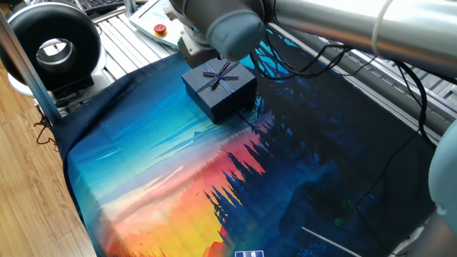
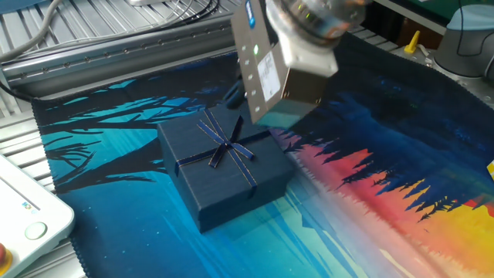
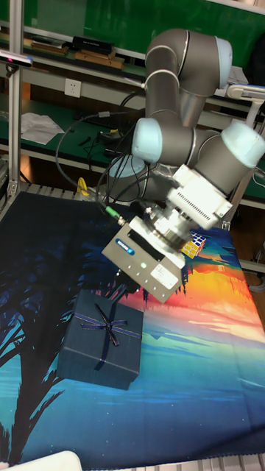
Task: Slide the outer casing onto the gift box
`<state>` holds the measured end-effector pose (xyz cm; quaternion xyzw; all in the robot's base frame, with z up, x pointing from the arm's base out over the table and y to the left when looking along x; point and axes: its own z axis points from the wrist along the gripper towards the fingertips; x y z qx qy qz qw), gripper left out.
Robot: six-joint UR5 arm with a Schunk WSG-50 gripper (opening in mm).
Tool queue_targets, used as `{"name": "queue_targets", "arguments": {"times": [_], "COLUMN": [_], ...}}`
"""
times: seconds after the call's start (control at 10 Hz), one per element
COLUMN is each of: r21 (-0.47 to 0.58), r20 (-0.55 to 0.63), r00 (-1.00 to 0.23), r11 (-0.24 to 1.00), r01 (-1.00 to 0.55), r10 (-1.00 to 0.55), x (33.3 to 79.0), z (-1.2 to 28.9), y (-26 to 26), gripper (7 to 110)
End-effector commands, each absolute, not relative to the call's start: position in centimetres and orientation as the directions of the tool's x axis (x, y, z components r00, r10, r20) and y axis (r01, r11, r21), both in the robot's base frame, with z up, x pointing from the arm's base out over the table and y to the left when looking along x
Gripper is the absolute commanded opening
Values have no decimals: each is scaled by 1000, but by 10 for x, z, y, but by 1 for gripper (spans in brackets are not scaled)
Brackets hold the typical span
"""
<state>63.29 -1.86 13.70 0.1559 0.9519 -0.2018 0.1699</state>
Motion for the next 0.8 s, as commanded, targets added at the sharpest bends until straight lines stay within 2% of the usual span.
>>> {"name": "queue_targets", "arguments": {"times": [0.0,0.3,0.6,0.7], "r21": [-253,-252,-217,-208], "r20": [-370,-387,-287,-286], "r00": [-888,-885,-883,-870], "r11": [890,894,872,861], "r01": [381,370,439,465], "r10": [275,257,372,401], "x": [633,639,611,610], "z": [114,115,104,103], "y": [-9,-9,3,4], "gripper": [7,7,7,7]}}
